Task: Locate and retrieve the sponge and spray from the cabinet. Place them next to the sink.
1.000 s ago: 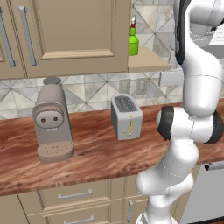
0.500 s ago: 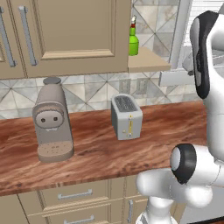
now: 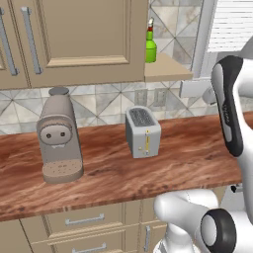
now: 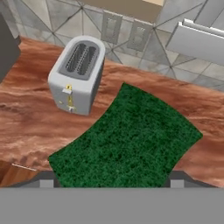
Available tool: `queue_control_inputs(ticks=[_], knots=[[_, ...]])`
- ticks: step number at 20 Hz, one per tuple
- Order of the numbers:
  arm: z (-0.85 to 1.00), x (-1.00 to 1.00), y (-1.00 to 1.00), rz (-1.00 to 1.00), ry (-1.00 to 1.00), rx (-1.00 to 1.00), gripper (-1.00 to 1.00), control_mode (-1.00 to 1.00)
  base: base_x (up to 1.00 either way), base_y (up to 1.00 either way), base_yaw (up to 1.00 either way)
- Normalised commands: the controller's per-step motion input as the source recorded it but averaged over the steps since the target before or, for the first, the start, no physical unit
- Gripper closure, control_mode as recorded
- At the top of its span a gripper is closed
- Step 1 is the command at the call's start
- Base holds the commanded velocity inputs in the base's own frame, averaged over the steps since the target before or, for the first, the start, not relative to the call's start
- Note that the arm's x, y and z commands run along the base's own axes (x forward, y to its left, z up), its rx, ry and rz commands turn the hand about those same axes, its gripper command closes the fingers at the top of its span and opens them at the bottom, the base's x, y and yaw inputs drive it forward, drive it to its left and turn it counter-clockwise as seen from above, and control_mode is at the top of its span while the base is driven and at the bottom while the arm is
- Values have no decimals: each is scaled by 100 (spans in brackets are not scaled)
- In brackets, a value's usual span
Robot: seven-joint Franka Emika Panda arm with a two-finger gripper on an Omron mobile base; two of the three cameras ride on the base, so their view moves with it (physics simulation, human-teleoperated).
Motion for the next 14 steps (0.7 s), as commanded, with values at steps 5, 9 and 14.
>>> queue_control_inputs(ticks=[5, 9, 14], knots=[[0, 0, 0, 0, 0, 0, 100, -100, 0, 0, 0], [0, 0, -4, 0, 0, 0, 100, -100, 0, 0, 0], [0, 0, 0, 0, 0, 0, 100, 100, 9, -32, -2]])
